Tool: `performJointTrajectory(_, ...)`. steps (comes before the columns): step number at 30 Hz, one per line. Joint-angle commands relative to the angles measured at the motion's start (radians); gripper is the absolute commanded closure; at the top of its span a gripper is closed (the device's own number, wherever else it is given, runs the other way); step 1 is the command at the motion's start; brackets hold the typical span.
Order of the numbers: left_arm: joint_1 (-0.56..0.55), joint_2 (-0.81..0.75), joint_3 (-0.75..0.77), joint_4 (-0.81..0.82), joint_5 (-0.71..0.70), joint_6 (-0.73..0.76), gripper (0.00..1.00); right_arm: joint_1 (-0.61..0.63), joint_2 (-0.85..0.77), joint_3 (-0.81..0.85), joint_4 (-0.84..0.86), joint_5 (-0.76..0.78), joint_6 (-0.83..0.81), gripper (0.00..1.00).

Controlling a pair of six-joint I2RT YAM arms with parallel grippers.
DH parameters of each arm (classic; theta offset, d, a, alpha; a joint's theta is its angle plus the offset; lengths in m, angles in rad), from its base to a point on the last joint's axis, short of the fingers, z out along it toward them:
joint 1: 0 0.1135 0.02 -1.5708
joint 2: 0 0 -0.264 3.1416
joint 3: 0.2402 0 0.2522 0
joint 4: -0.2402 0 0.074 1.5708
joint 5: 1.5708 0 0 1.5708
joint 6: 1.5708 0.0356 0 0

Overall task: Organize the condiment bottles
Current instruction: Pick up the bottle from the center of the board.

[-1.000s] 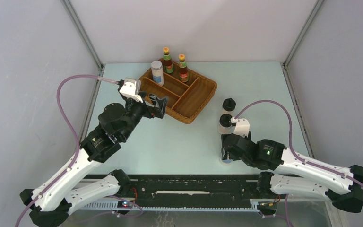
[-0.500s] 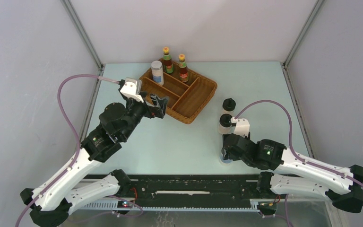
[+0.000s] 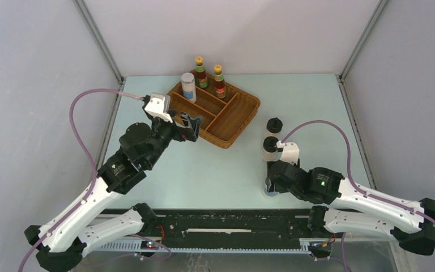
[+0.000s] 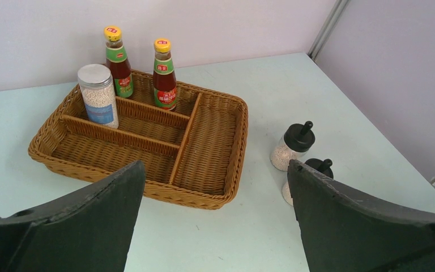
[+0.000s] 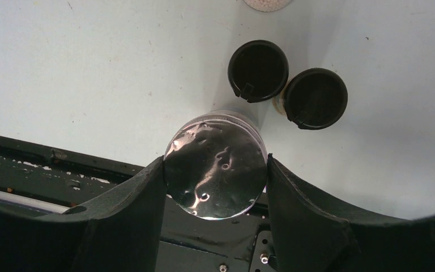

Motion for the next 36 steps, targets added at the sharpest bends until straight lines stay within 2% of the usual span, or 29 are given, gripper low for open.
performJointTrajectory(1,-0.009,-0.017,-0.004,0.029,-0.002,-0.011,0.0,0.018,-0.01,0.074,0.021,0.048,-0.028,1.0)
performJointTrajectory(17,-0.009,-0.034,0.008,0.026,-0.026,0.003,0.0,0.022,0.145,0.295,0.124,0.044,-0.207,1.0)
performJointTrajectory(30,-0.009,-0.111,-0.025,0.039,-0.118,0.023,0.0,-0.143,0.38,0.512,0.32,-0.125,-0.433,1.0)
performJointTrajectory(36,-0.007,-0.145,-0.036,0.031,-0.166,0.046,0.0,-0.245,0.547,0.697,0.359,-0.221,-0.528,1.0)
